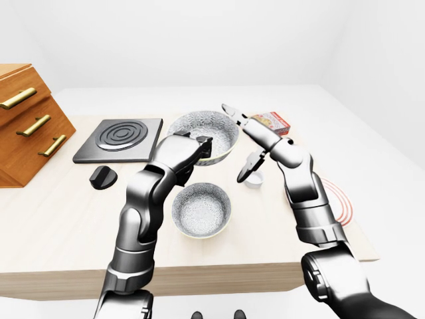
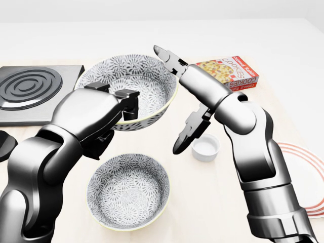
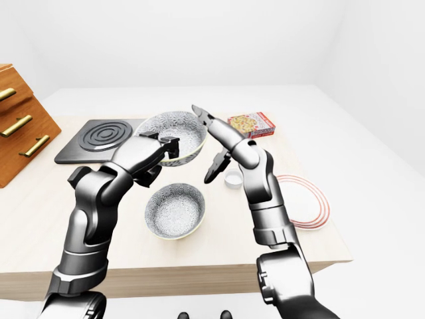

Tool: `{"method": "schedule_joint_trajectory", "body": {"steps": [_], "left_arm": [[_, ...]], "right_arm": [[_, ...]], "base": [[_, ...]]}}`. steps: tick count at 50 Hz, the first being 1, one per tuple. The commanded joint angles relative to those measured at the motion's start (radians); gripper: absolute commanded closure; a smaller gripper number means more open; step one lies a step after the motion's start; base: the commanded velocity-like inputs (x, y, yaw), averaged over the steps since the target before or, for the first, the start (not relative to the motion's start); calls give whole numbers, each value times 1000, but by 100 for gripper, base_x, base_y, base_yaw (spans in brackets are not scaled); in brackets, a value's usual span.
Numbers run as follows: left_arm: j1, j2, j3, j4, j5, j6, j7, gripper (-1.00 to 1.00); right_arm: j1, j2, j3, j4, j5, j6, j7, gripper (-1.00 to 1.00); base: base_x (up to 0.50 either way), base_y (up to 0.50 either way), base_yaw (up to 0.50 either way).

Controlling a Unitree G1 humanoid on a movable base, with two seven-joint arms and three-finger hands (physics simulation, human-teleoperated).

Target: Pick the akita bowl from table center and place it on the plate.

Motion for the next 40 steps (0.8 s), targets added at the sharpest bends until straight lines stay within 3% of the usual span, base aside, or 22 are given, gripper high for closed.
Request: {"method": "schedule_joint_trajectory", "body": {"steps": [1,10,11,12,13,14,20,22,40], "left_arm": [[0,-7,0,-16,-43,0,0,100],[-1,-18,-8,-17,-40,0,0,100],[0,-18,-9,-19,-40,0,0,100],[2,-19,-9,-22,-39,0,0,100],[3,-19,-10,-24,-39,0,0,100],[5,-21,-11,-26,-39,0,0,100],[12,-22,-11,-38,-40,0,0,100],[19,-23,-13,-41,-39,0,0,100],[33,-39,-21,-87,-45,0,0,100]], "right_arm": [[3,12,7,20,-9,0,0,-100],[23,14,8,5,-18,0,13,-96],[25,15,8,2,-18,0,15,-83],[31,15,8,-6,-19,0,17,-55],[34,15,8,-10,-19,0,18,-44],[39,15,8,-15,-20,0,20,-13],[42,15,8,-18,-21,0,21,78],[42,16,8,-16,-21,0,21,100],[23,18,9,15,-18,0,16,100]], "base": [[0,0,0],[0,0,0],[0,0,0],[0,0,0],[0,0,0],[0,0,0],[0,0,0],[0,0,0],[0,0,0]]}}
